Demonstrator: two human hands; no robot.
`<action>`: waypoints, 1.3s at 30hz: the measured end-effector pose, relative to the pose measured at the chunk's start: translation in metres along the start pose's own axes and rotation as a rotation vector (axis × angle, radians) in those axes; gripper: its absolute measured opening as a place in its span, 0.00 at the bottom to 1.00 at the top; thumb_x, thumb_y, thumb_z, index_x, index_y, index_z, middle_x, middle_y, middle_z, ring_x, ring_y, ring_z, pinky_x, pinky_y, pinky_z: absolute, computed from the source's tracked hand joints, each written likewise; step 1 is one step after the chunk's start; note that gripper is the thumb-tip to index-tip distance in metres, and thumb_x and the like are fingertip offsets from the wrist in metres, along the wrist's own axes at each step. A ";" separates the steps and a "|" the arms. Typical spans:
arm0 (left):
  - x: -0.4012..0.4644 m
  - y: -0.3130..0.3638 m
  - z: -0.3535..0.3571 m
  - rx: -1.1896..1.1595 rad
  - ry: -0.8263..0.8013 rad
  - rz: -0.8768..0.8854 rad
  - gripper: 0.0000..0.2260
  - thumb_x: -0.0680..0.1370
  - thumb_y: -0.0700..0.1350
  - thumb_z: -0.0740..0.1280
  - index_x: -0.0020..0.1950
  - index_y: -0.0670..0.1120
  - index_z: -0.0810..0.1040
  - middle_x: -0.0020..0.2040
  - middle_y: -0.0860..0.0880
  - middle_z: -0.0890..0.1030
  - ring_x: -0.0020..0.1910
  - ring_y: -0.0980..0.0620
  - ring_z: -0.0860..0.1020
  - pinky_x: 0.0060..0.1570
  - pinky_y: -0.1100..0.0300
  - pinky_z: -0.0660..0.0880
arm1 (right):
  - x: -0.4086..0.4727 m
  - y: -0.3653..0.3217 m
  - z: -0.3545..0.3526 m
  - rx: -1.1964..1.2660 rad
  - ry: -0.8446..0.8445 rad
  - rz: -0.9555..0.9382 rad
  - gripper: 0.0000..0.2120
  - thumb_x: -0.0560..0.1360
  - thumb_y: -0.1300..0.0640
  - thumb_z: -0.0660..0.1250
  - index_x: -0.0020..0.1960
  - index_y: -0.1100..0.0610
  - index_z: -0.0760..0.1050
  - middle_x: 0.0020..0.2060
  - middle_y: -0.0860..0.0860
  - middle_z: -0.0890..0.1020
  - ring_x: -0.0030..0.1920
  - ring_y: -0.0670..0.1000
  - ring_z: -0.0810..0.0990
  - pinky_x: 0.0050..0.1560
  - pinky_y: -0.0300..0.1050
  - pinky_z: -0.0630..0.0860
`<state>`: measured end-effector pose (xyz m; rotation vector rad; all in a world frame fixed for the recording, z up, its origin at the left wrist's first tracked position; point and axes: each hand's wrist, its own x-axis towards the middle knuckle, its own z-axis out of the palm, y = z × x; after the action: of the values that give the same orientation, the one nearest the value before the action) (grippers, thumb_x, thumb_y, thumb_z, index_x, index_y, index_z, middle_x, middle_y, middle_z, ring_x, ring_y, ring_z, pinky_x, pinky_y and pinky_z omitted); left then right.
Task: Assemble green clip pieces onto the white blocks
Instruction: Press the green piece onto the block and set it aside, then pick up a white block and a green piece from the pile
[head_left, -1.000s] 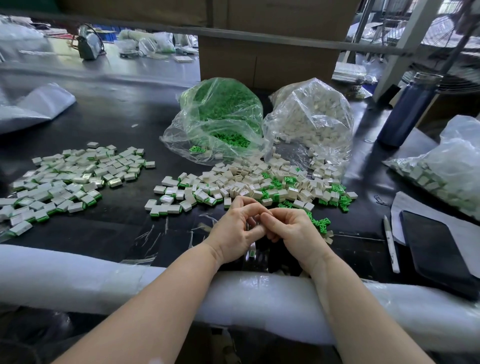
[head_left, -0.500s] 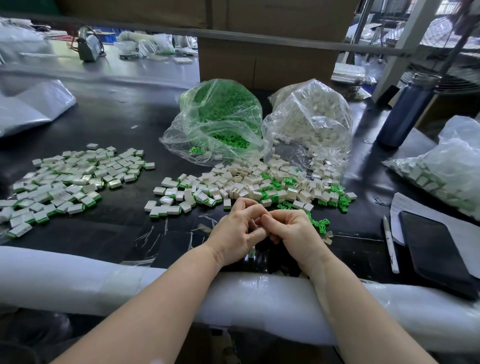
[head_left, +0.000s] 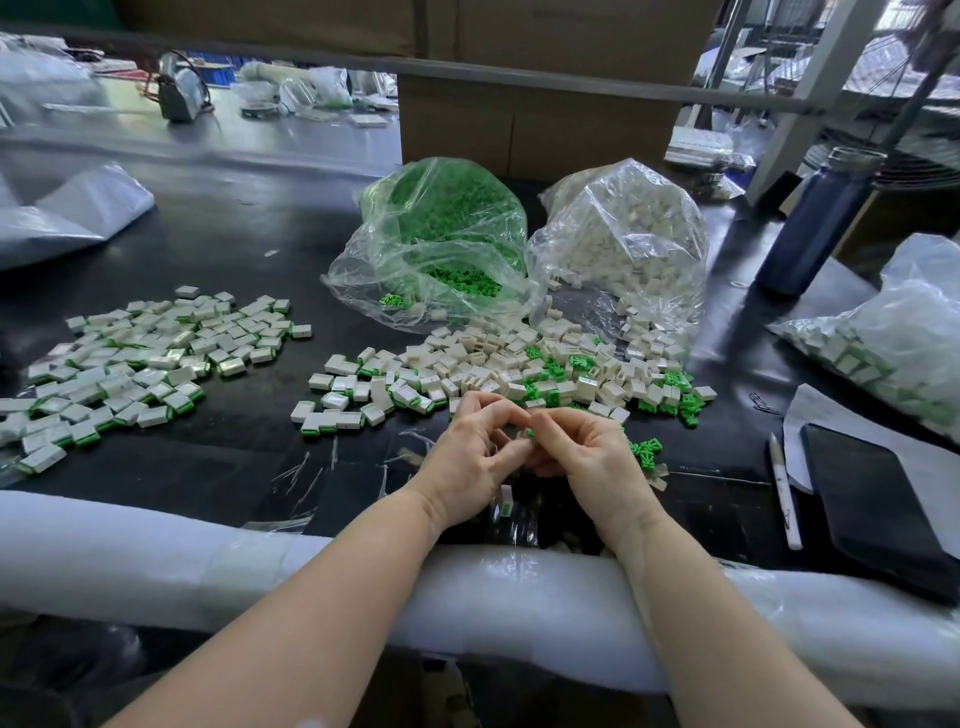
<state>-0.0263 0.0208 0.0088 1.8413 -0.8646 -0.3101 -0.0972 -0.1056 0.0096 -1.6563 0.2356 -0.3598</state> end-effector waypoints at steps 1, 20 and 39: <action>0.000 0.000 0.000 -0.002 0.011 -0.006 0.06 0.76 0.40 0.66 0.46 0.51 0.75 0.52 0.51 0.67 0.38 0.56 0.71 0.43 0.72 0.71 | 0.000 0.000 -0.001 0.014 0.030 0.000 0.06 0.75 0.59 0.66 0.49 0.60 0.80 0.38 0.54 0.84 0.38 0.49 0.82 0.37 0.38 0.78; 0.000 0.000 0.001 0.045 0.155 -0.044 0.04 0.76 0.42 0.68 0.49 0.48 0.79 0.41 0.52 0.79 0.41 0.54 0.78 0.43 0.69 0.75 | -0.001 -0.003 -0.002 -0.374 0.183 -0.148 0.03 0.74 0.62 0.69 0.42 0.56 0.77 0.36 0.48 0.79 0.38 0.44 0.76 0.40 0.30 0.71; 0.005 -0.007 0.000 0.515 0.411 -0.326 0.18 0.77 0.44 0.64 0.65 0.39 0.70 0.70 0.45 0.61 0.68 0.45 0.60 0.65 0.60 0.59 | 0.003 0.005 -0.010 -0.612 0.384 -0.033 0.06 0.75 0.57 0.68 0.40 0.54 0.75 0.42 0.52 0.78 0.42 0.47 0.72 0.42 0.39 0.64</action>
<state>-0.0202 0.0188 0.0036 2.4172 -0.3710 0.1091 -0.0983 -0.1168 0.0060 -2.1820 0.6565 -0.6793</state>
